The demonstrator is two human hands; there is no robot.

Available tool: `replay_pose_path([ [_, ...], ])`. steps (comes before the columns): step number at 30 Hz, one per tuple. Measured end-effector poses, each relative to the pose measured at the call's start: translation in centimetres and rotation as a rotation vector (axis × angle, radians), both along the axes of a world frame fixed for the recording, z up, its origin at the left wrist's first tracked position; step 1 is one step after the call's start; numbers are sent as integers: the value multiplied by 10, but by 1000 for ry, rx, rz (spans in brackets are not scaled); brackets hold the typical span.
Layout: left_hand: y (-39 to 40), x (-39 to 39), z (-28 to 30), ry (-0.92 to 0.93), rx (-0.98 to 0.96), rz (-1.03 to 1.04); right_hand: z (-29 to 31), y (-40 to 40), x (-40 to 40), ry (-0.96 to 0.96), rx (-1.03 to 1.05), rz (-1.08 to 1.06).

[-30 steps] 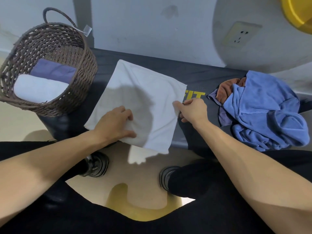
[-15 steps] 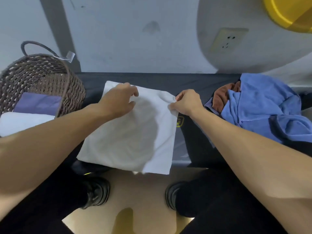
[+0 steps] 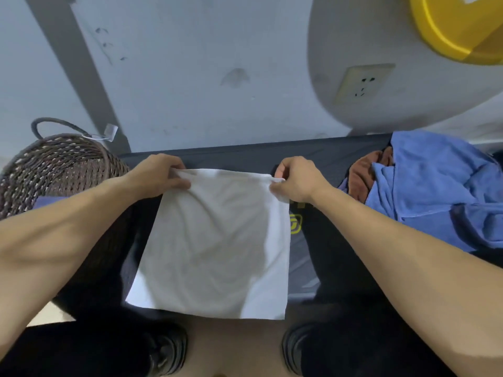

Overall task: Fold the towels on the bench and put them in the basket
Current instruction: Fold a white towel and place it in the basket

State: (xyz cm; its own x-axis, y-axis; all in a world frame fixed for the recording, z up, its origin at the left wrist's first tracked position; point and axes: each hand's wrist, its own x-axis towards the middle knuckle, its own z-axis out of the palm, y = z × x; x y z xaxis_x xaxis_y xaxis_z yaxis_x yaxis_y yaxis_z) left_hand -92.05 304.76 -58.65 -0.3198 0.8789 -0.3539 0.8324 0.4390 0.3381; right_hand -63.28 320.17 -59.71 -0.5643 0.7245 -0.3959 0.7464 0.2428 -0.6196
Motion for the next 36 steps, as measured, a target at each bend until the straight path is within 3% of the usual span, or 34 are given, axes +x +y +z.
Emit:
replay_pose_path([
  [4, -7, -8, 19, 24, 13, -144, 8, 14, 6, 9, -68, 18],
  [9, -24, -10, 52, 99, -11, -286, 3, 13, 12, -89, 89, 179],
  [15, -34, 3, 72, 74, 23, -228, 4, 9, -1, -184, 85, 354],
  [20, -38, 20, 83, 9, 48, -220, 18, 1, -15, -138, 37, 434],
  [26, -45, 27, 108, -47, -16, -255, 38, -18, -27, -192, 206, 616],
  [30, -52, 15, 125, -62, 6, -228, 67, -19, -8, -139, 313, 562],
  [36, -73, 8, 131, -106, 1, -201, 117, -32, 43, -62, 220, 454],
])
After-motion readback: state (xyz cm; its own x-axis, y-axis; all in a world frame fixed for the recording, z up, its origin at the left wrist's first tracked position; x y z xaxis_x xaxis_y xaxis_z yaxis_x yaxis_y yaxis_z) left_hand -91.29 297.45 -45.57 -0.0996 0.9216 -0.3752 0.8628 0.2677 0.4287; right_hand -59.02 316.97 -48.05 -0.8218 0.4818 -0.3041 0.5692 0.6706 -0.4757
